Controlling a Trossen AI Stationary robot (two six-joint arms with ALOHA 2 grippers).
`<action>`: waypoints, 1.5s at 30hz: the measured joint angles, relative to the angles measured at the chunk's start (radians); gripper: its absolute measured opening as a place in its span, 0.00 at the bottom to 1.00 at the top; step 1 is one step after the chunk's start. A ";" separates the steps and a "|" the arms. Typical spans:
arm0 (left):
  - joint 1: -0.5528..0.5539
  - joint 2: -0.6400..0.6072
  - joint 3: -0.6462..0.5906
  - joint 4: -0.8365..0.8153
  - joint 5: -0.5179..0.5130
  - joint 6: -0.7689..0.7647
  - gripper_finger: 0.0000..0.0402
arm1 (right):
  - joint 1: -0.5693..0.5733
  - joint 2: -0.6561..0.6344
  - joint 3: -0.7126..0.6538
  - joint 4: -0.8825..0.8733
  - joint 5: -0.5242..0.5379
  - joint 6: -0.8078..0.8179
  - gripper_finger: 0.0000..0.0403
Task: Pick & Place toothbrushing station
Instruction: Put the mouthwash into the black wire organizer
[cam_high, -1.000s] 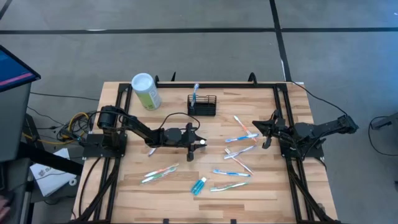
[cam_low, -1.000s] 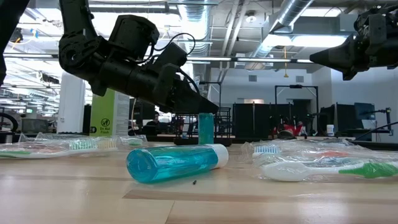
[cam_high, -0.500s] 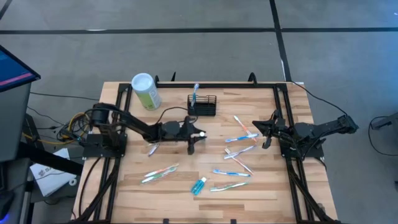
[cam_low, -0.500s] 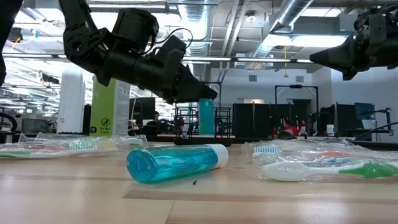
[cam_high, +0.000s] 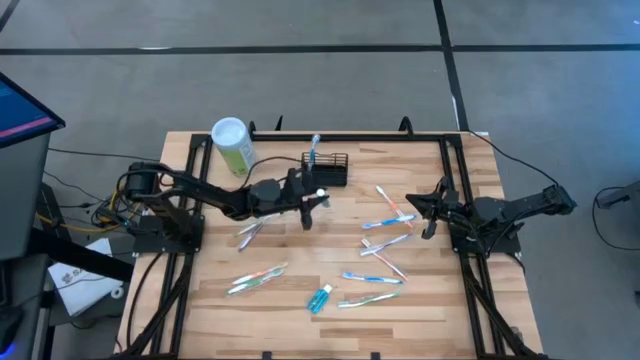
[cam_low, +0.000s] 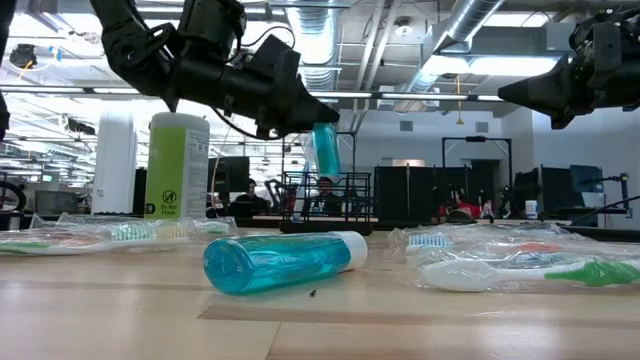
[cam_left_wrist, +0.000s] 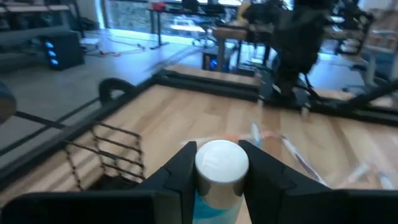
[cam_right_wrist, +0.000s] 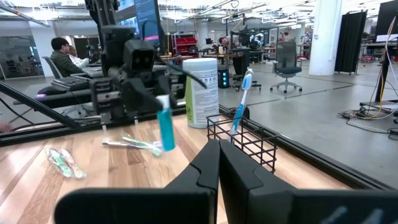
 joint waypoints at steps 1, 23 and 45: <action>0.004 -0.005 0.012 -0.015 -0.007 0.000 0.23 | 0.000 0.000 0.000 0.000 0.000 0.000 0.00; 0.174 -0.011 0.174 -0.213 -0.082 0.002 0.23 | 0.000 0.000 0.000 0.000 0.000 0.000 0.00; 0.176 0.009 0.174 -0.208 -0.207 0.023 0.23 | 0.000 0.000 0.000 0.003 0.000 -0.007 0.00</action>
